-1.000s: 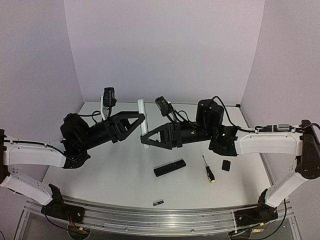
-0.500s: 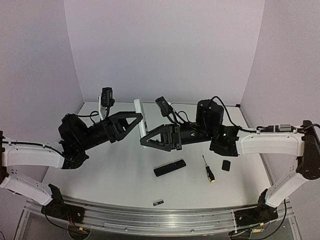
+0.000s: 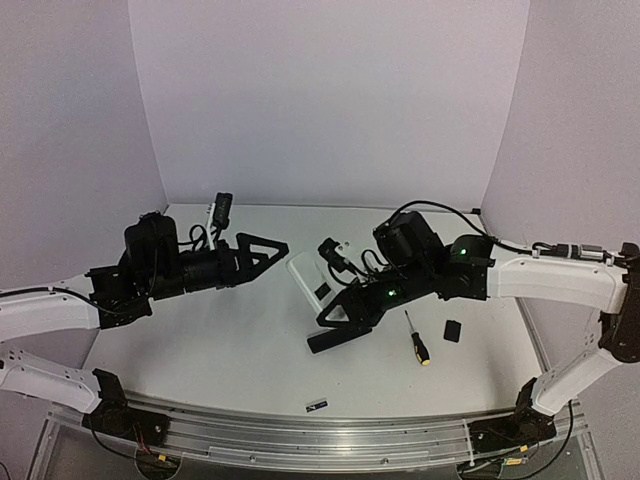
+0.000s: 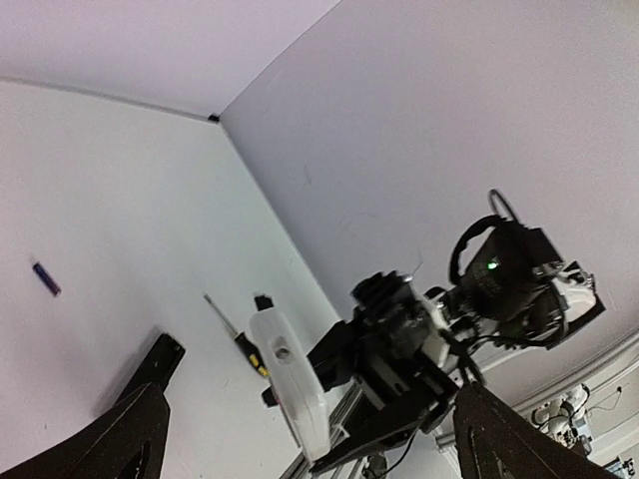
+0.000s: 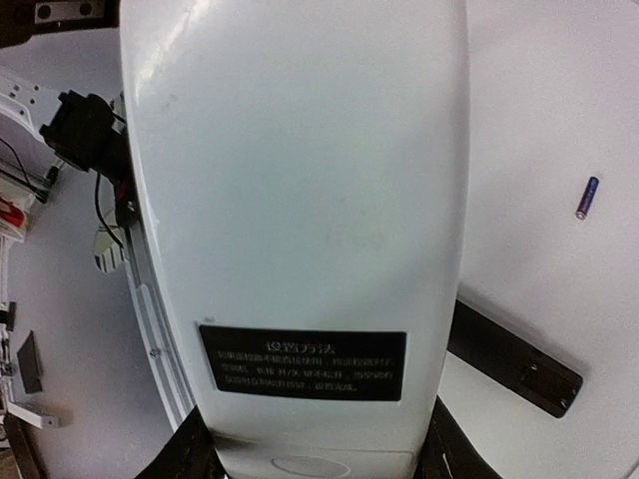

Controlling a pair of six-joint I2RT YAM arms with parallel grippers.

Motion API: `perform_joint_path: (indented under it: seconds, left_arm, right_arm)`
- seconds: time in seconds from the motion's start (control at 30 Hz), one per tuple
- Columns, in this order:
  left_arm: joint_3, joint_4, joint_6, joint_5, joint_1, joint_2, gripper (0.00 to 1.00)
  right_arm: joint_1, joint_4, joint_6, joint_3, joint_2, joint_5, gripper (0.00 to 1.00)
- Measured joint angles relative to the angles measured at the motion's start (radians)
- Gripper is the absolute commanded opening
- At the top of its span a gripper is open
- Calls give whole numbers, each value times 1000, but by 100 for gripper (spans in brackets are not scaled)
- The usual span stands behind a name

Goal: Unload the batteries from the remote control

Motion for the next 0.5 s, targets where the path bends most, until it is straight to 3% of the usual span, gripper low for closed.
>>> perform_joint_path:
  seconds: [0.23,0.5]
  left_arm:
    - [75,-156,-41,130,2,127,99]
    - [78,-89,-137,376,27,250,78]
  right_arm:
    - [12,-171,-200,36,0,78,2]
    - [43,-249,-355,82,1,114,2]
